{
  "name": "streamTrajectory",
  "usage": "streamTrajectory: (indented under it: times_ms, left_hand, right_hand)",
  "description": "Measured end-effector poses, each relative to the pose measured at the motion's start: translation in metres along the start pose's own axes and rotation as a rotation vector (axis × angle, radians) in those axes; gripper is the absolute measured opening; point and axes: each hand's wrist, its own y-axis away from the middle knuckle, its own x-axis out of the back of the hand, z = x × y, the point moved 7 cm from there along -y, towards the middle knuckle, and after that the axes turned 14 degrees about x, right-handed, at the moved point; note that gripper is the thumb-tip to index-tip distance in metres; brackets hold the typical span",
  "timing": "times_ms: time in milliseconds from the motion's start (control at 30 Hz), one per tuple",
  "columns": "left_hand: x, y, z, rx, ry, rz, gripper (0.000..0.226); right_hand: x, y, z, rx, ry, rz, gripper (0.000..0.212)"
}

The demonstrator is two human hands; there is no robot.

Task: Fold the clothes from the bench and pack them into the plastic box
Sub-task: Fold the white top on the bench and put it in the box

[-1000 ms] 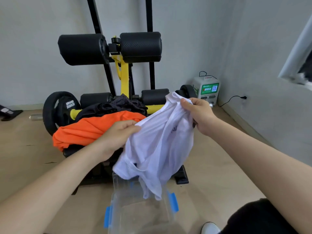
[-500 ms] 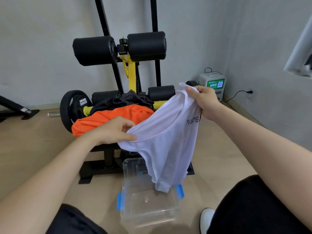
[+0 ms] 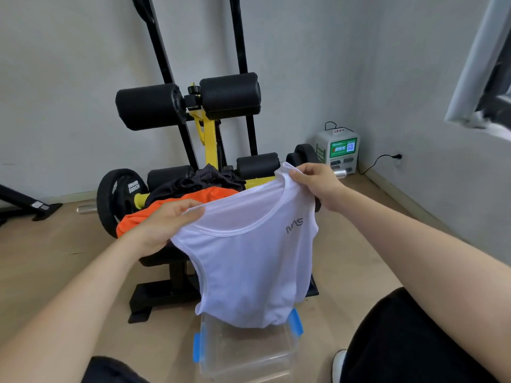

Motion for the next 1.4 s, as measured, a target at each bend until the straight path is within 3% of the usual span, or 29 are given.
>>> streamTrajectory:
  times_ms: [167,300,433,567,733,767,867,967,1033,1200,1300,1400]
  left_hand:
    - [0.004,-0.005,-0.011,0.044,-0.023,-0.124,0.056]
    - [0.02,-0.007,-0.011,0.015,0.093,0.035,0.072]
    - [0.03,-0.004,-0.004,-0.019,0.143,0.259,0.034]
    - [0.04,-0.002,0.001,-0.048,0.236,0.437,0.019]
    - [0.053,0.013,0.034,-0.222,0.327,0.566,0.022]
    - [0.055,0.012,0.036,-0.235,0.317,0.55,0.022]
    - [0.053,0.006,0.022,-0.141,0.121,0.491,0.016]
    - [0.054,0.007,0.018,-0.121,0.042,0.524,0.016]
    - [0.055,0.013,0.022,-0.152,0.169,0.531,0.017]
    - [0.066,0.027,0.026,-0.184,0.464,0.525,0.021]
    - [0.086,0.041,0.032,-0.219,0.564,0.555,0.021]
    - [0.112,0.053,0.04,-0.23,0.61,0.554,0.019]
  right_hand:
    - [0.013,-0.003,0.014,-0.078,0.045,0.094,0.03]
    - [0.022,-0.004,0.016,-0.081,-0.015,0.135,0.028]
    - [0.028,-0.005,0.014,-0.061,-0.033,0.133,0.023]
    - [0.03,-0.006,0.005,-0.013,-0.067,0.205,0.024]
    - [0.031,-0.017,-0.038,0.106,-0.246,0.234,0.019]
    - [0.03,-0.017,-0.037,0.118,-0.193,0.228,0.019]
    - [0.025,-0.01,-0.016,0.113,0.272,0.089,0.022]
    - [0.027,-0.01,-0.011,0.099,0.368,0.06,0.022]
    - [0.022,-0.011,-0.016,0.068,0.281,0.076,0.021]
    - [-0.017,-0.014,-0.023,-0.065,-0.244,0.092,0.022]
    - [-0.042,-0.022,-0.046,-0.041,-0.331,0.086,0.012]
    - [-0.067,-0.032,-0.072,-0.012,-0.324,0.059,0.017]
